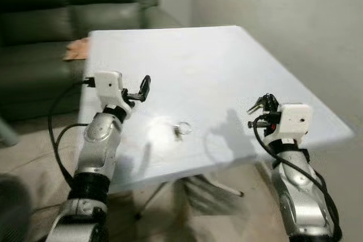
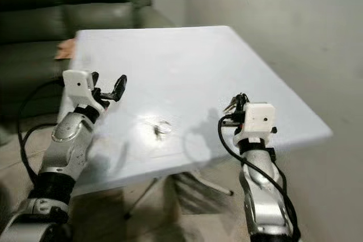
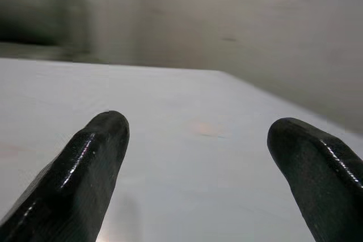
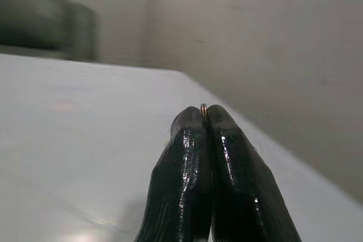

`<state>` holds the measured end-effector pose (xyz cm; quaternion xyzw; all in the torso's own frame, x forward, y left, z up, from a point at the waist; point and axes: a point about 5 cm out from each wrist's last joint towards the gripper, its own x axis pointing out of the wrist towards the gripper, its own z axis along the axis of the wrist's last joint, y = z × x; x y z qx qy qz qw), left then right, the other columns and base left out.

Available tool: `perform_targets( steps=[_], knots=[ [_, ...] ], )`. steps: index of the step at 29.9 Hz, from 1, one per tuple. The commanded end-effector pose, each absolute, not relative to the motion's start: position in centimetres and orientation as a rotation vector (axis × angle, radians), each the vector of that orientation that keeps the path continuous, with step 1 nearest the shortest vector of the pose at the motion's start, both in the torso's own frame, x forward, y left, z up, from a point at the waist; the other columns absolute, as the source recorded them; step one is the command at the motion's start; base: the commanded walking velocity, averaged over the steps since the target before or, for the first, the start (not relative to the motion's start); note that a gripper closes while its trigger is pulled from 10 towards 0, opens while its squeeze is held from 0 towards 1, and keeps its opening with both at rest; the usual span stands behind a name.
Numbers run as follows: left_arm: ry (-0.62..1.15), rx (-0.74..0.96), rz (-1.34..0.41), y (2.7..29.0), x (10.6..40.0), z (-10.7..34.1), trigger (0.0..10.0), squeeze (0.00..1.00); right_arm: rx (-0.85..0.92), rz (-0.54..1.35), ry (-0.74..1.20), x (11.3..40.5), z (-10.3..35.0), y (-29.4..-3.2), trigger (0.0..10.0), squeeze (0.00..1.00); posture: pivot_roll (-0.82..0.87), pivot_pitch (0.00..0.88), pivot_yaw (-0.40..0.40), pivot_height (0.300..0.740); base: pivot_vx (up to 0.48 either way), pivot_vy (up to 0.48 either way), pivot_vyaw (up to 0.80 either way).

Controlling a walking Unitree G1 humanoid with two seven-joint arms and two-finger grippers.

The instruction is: Hang keys on a hook

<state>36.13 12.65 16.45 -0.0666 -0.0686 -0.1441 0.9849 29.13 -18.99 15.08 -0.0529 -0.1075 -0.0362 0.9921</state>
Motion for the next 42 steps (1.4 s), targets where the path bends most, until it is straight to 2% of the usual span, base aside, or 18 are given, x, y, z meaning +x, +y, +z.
perform_targets(
  steps=[1, 42],
  knots=[
    [-0.140, -0.094, -0.260, 13.94, 36.32, 16.74, 10.0, 0.00, -0.098, -0.058, -0.224, 29.16, 15.29, -18.41, 10.0, 0.00, 0.01, 0.009, -0.018, 0.740, 0.000, 0.000, -0.76],
    [-0.126, -0.089, -0.251, 13.60, 36.28, 16.58, 10.0, 0.00, -0.105, -0.081, -0.214, 28.90, 15.28, -18.76, 10.0, 0.00, 0.00, 0.047, -0.021, 0.740, 0.000, 0.000, -0.76]
  ],
)
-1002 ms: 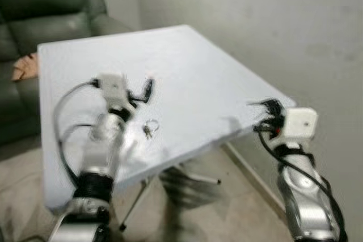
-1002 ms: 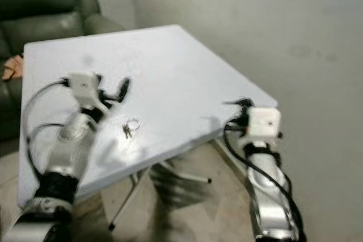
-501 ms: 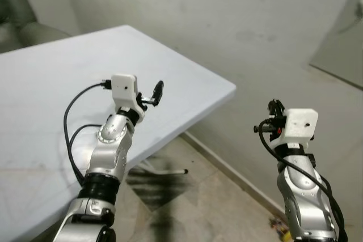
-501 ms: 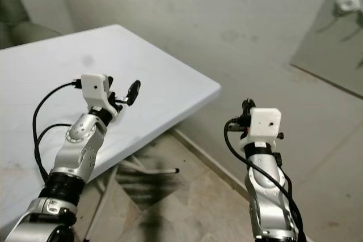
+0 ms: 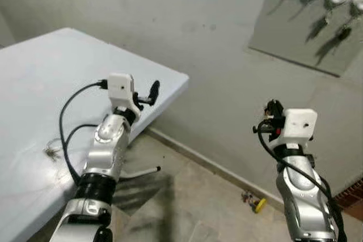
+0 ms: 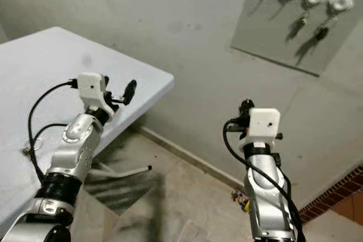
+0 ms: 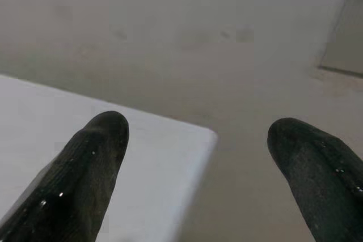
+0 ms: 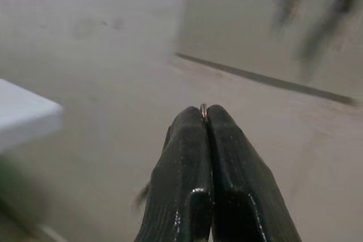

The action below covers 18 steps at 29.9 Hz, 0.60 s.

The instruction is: Hang keys on a hook

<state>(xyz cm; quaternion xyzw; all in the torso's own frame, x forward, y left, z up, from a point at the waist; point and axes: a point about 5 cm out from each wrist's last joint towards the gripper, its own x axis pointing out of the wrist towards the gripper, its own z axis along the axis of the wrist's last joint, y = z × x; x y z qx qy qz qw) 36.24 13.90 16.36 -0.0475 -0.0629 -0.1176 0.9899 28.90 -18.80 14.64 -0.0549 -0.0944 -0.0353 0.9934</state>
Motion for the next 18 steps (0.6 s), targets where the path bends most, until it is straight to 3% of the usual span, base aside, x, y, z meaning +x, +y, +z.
perform_targets(
  steps=[1, 18],
  knots=[
    [-0.125, -0.089, -0.251, 13.60, 36.28, 16.57, 10.0, 0.00, -0.100, -0.082, -0.216, 28.89, 15.28, -18.76, 10.0, 0.00, 0.00, 0.047, -0.021, 0.740, 0.000, 0.000, -0.46],
    [-0.112, -0.125, -0.243, 13.69, 36.20, 16.41, 10.0, 0.00, -0.100, -0.122, -0.167, 29.11, 14.95, -18.89, 10.0, 0.00, 0.00, 0.044, -0.029, 0.740, 0.000, 0.000, -0.03]
  ],
)
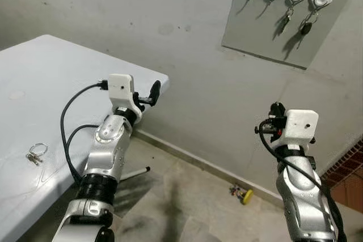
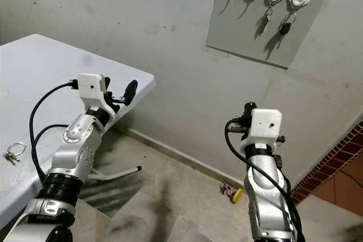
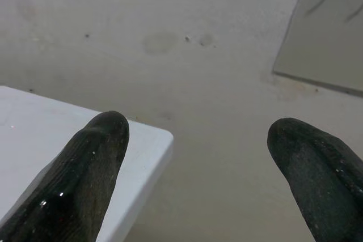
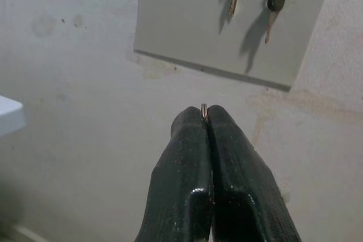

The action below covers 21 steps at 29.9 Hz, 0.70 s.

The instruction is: Hang keys on a hook

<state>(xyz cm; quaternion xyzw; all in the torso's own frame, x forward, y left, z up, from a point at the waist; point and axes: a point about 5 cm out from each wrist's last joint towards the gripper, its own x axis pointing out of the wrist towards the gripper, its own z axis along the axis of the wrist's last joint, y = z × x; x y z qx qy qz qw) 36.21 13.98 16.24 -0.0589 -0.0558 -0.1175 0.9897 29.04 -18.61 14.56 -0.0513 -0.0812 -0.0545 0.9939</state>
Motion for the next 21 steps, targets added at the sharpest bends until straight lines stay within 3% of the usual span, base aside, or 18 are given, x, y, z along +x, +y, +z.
perform_targets(
  steps=[1, 21],
  knots=[
    [-0.112, -0.127, -0.241, 13.72, 36.20, 16.39, 10.0, 0.00, -0.095, -0.125, -0.164, 29.11, 14.93, -18.91, 10.0, 0.00, 0.00, 0.044, -0.029, 0.740, 0.000, 0.000, 0.00],
    [-0.116, -0.142, -0.255, 13.81, 36.15, 16.46, 10.0, 0.00, -0.114, -0.092, -0.176, 29.03, 15.28, -18.76, 10.0, 0.00, 0.00, 0.037, -0.039, 0.740, 0.000, 0.000, 0.00]
  ],
)
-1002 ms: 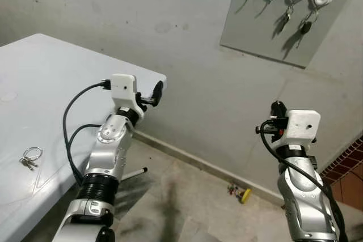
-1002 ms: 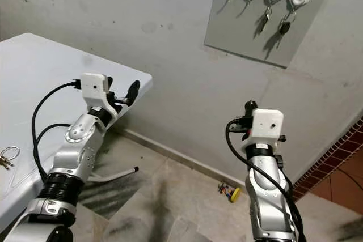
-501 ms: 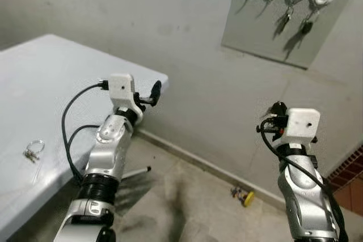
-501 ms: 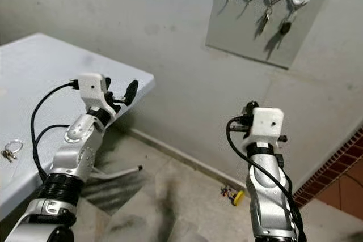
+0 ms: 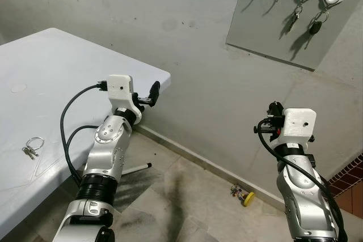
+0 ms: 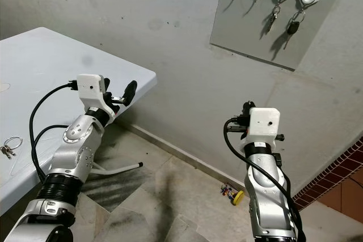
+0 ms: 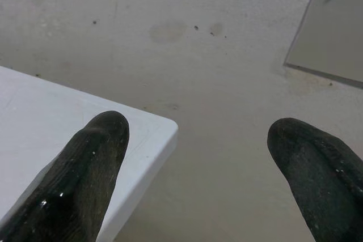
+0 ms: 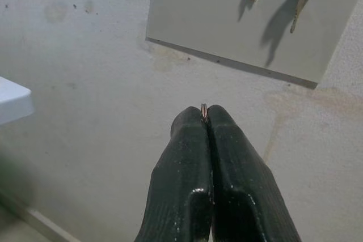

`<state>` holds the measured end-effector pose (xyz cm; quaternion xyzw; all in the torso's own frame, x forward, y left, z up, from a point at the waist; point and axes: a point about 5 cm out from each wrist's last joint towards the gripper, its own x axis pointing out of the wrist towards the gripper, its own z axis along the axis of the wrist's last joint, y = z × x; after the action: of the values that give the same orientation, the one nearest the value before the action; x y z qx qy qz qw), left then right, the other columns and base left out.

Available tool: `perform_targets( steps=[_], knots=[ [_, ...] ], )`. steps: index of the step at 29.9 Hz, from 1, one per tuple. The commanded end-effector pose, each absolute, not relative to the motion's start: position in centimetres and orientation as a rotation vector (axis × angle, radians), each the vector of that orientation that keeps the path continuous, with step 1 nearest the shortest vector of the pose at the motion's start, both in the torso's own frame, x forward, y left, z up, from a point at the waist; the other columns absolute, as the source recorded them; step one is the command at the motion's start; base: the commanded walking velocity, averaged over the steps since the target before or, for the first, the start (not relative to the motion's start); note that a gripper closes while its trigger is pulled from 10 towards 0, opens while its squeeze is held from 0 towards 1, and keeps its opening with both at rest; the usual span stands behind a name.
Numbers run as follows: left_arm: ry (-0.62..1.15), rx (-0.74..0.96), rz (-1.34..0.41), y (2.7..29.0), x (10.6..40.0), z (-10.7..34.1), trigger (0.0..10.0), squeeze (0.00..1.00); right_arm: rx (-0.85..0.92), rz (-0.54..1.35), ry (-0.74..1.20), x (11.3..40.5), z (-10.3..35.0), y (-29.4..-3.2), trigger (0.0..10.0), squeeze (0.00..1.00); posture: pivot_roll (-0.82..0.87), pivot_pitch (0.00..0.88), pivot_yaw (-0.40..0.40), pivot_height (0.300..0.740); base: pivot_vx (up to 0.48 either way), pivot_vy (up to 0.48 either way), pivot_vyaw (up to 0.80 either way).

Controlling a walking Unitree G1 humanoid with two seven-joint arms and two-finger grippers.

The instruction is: Hang keys on a hook

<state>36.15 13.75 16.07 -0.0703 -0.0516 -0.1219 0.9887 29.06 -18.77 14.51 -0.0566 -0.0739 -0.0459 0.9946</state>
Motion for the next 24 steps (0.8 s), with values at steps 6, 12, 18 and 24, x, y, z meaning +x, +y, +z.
perform_targets(
  steps=[6, 12, 18, 24],
  knots=[
    [-0.115, -0.144, -0.259, 13.84, 36.05, 16.41, 10.0, 0.00, -0.107, -0.089, -0.170, 28.97, 15.21, -18.68, 10.0, 0.00, 0.00, 0.045, -0.039, 0.740, 0.227, 0.000, 0.00],
    [-0.113, -0.144, -0.261, 13.80, 36.06, 16.38, 10.0, 0.00, -0.113, -0.083, -0.178, 28.98, 15.30, -18.73, 10.0, 0.00, 0.00, 0.045, -0.039, 0.740, 0.377, 0.000, 0.00],
    [-0.114, -0.144, -0.263, 13.84, 36.05, 16.41, 10.0, 0.00, -0.113, -0.076, -0.182, 28.96, 15.31, -18.60, 10.0, 0.00, 0.00, 0.048, -0.038, 0.740, 0.401, 0.000, 0.00],
    [-0.112, -0.145, -0.264, 13.83, 36.03, 16.42, 10.0, 0.00, -0.111, -0.075, -0.181, 28.86, 15.28, -18.54, 10.0, 0.00, 0.00, 0.049, -0.035, 0.740, 0.402, 0.000, 0.00]
  ],
)
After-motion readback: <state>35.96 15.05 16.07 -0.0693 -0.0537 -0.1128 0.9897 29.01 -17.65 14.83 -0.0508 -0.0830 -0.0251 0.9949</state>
